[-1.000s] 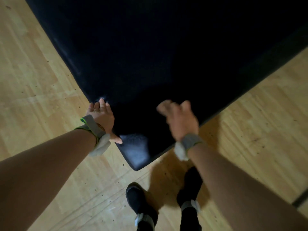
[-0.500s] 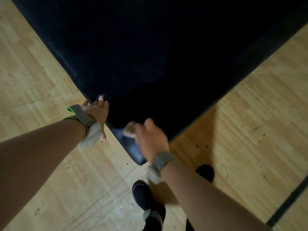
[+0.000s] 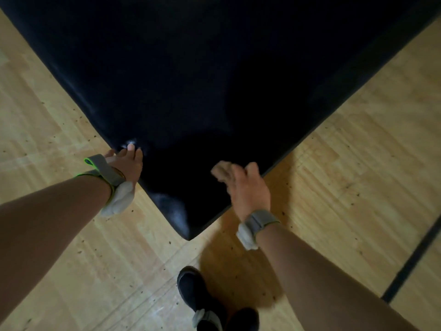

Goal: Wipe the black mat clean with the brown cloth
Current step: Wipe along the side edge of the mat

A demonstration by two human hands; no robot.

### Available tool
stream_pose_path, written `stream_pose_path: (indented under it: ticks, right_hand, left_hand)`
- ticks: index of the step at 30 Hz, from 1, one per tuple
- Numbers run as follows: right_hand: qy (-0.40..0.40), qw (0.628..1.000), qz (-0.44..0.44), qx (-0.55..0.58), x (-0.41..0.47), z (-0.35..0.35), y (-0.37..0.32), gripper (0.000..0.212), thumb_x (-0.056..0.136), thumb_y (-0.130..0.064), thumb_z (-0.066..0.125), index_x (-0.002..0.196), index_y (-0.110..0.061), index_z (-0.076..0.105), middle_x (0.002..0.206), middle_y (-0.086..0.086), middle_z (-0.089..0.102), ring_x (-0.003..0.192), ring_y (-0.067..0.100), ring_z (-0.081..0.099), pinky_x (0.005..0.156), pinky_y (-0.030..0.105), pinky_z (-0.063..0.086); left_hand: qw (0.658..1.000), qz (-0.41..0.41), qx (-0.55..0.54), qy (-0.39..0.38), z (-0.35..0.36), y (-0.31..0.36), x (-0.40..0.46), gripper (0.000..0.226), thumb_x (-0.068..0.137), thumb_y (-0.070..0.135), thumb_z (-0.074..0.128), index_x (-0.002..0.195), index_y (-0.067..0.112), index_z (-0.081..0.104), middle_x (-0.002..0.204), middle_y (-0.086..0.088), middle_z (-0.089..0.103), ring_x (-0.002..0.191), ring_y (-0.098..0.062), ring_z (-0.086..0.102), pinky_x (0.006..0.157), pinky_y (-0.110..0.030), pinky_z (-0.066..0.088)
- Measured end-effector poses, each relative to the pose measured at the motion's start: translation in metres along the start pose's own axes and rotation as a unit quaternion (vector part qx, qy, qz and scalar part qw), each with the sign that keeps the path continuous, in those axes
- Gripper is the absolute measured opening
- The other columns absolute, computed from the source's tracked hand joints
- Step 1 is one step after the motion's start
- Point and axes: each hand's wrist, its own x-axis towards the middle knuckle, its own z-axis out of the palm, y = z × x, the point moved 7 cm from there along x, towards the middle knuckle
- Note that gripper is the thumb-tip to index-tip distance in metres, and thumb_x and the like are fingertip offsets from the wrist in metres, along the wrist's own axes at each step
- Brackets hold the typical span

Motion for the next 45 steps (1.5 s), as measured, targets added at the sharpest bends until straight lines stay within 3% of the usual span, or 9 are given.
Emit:
stream_pose_path:
  ticks: [8, 11, 13, 15, 18, 22, 30, 37, 45]
  right_hand:
    - [-0.114, 0.992, -0.001, 0.061, -0.042, 0.022, -0.053, 0.021, 0.096, -0.019, 0.045, 0.117, -0.017, 0.046, 0.117, 0.007, 0.037, 0.089, 0.031, 0.055, 0.074, 0.039, 0.048]
    - [-0.13, 0.976, 0.061, 0.161, -0.038, -0.002, -0.048, 0.027, 0.097, -0.031, 0.049, 0.121, -0.018, 0.05, 0.117, 0.004, 0.034, 0.096, 0.032, 0.058, 0.086, 0.043, 0.05]
    - [-0.06, 0.946, 0.139, 0.286, -0.026, -0.039, -0.035, 0.033, 0.095, -0.035, 0.054, 0.125, -0.02, 0.051, 0.118, 0.003, 0.037, 0.098, 0.025, 0.057, 0.092, 0.04, 0.049]
    - [0.025, 0.897, 0.161, 0.411, -0.025, -0.095, -0.021, 0.043, 0.091, -0.034, 0.06, 0.13, -0.018, 0.051, 0.122, 0.004, 0.045, 0.102, 0.017, 0.055, 0.095, 0.03, 0.046]
    - [0.077, 0.843, 0.112, 0.521, -0.037, -0.166, -0.018, 0.047, 0.09, -0.025, 0.062, 0.133, -0.015, 0.048, 0.117, 0.002, 0.059, 0.1, 0.006, 0.06, 0.086, 0.018, 0.047]
    - [0.12, 0.766, 0.108, 0.623, -0.073, -0.251, -0.009, 0.039, 0.092, -0.014, 0.06, 0.127, -0.028, 0.049, 0.108, -0.004, 0.064, 0.097, 0.007, 0.065, 0.083, 0.022, 0.052]
    - [0.23, 0.833, 0.03, 0.501, -0.156, -0.426, -0.025, 0.039, 0.089, -0.008, 0.064, 0.122, -0.024, 0.054, 0.11, -0.006, 0.063, 0.101, 0.009, 0.062, 0.081, 0.015, 0.05]
    - [0.222, 0.778, 0.037, 0.587, -0.201, -0.51, -0.027, 0.055, 0.085, 0.007, 0.062, 0.135, -0.008, 0.044, 0.098, 0.007, 0.062, 0.079, 0.011, 0.068, 0.068, 0.022, 0.053]
    - [0.219, 0.77, 0.047, 0.597, -0.277, -0.592, -0.018, 0.024, 0.098, -0.018, 0.047, 0.11, -0.015, 0.067, 0.101, 0.006, 0.073, 0.097, 0.023, 0.069, 0.091, 0.041, 0.052]
  left_hand:
    - [0.998, -0.02, -0.031, 0.059, -0.028, 0.012, -0.032, 0.068, 0.099, 0.034, 0.04, 0.148, 0.0, 0.008, 0.155, -0.018, 0.011, 0.142, -0.028, 0.019, 0.115, -0.038, 0.018]
    - [0.965, 0.035, -0.241, 0.098, -0.026, 0.045, -0.059, 0.062, 0.092, 0.019, 0.056, 0.146, 0.012, 0.027, 0.15, -0.015, 0.028, 0.135, -0.03, 0.033, 0.108, -0.034, 0.028]
    - [0.86, 0.086, -0.495, 0.089, -0.037, 0.078, -0.081, 0.039, 0.091, 0.007, 0.055, 0.131, 0.01, 0.052, 0.13, -0.011, 0.055, 0.121, -0.026, 0.05, 0.1, -0.031, 0.036]
    - [0.653, 0.116, -0.744, 0.083, -0.069, 0.101, -0.117, 0.016, 0.093, 0.006, 0.054, 0.103, 0.007, 0.067, 0.089, -0.006, 0.072, 0.089, -0.021, 0.064, 0.079, -0.028, 0.049]
    - [0.436, 0.18, -0.882, 0.015, -0.119, 0.124, -0.169, 0.042, 0.09, 0.041, 0.057, 0.108, 0.005, 0.068, 0.092, -0.014, 0.072, 0.079, -0.023, 0.069, 0.072, -0.033, 0.054]
    - [0.446, 0.261, -0.854, 0.059, -0.187, 0.119, -0.257, 0.048, 0.082, 0.045, 0.062, 0.107, 0.005, 0.067, 0.094, -0.017, 0.071, 0.078, -0.024, 0.069, 0.061, -0.029, 0.054]
    - [0.547, 0.317, -0.749, 0.197, -0.275, 0.114, -0.429, 0.02, 0.081, 0.034, 0.071, 0.094, 0.02, 0.066, 0.095, -0.001, 0.07, 0.086, -0.012, 0.066, 0.076, -0.028, 0.055]
    - [0.497, 0.339, -0.776, 0.189, -0.313, 0.103, -0.521, 0.038, 0.086, 0.03, 0.067, 0.1, -0.006, 0.065, 0.095, -0.022, 0.07, 0.091, -0.036, 0.067, 0.084, -0.043, 0.054]
    - [0.459, 0.43, -0.768, 0.123, -0.335, 0.114, -0.611, 0.014, 0.091, 0.017, 0.061, 0.1, 0.012, 0.069, 0.087, -0.007, 0.069, 0.084, -0.023, 0.066, 0.07, -0.044, 0.057]
